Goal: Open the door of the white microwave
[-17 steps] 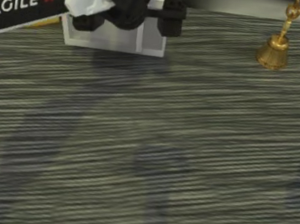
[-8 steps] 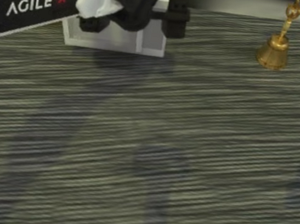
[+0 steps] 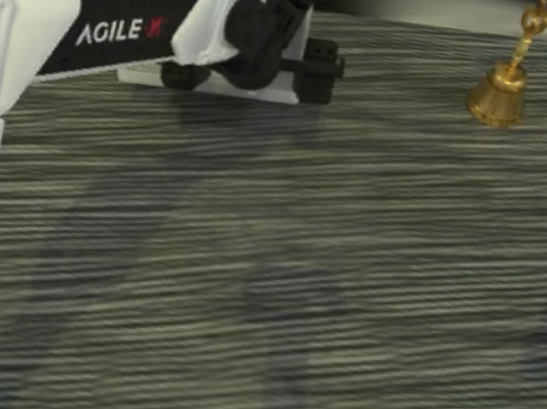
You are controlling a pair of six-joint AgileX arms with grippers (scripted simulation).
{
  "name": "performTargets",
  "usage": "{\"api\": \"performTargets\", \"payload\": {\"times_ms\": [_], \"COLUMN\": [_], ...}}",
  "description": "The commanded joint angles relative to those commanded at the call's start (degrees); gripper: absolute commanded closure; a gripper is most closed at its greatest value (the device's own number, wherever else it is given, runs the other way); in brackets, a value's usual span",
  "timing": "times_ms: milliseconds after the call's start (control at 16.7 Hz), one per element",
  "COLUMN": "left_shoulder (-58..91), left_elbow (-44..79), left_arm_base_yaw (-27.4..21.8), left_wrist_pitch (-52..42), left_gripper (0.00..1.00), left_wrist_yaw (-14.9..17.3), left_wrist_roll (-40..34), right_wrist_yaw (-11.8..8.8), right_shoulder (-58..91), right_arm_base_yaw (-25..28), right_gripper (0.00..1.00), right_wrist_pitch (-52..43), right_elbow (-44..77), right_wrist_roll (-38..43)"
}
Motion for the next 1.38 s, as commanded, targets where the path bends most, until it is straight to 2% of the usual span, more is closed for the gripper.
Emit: {"api": "performTargets", "payload": {"times_ms": [60, 840, 1320, 1380], "left_shoulder": [0.0, 0.0, 0.0, -1.74], "left_elbow": [0.0, 0.0, 0.0, -3.22], "left_arm_base_yaw": [0.0, 0.0, 0.0, -1.93], "left_wrist_pitch": [0.0, 0.0, 0.0, -0.5], "left_gripper": [0.0, 0.98, 1.0, 1.0], "left_wrist_yaw": [0.0, 0.0, 0.0, 0.89], "left_wrist_roll": [0.0, 0.0, 0.0, -0.23], "right_wrist_yaw": [0.0, 0.0, 0.0, 0.0], "right_shoulder": [0.0, 0.0, 0.0, 0.0], "right_arm_base_yaw": [0.0, 0.0, 0.0, 0.0], "right_gripper": [0.0, 0.0, 0.0, 0.0], "right_wrist_pitch": [0.0, 0.0, 0.0, 0.0], "right_elbow": [0.0, 0.0, 0.0, 0.0], "right_wrist_roll": [0.0, 0.0, 0.0, 0.0]}}
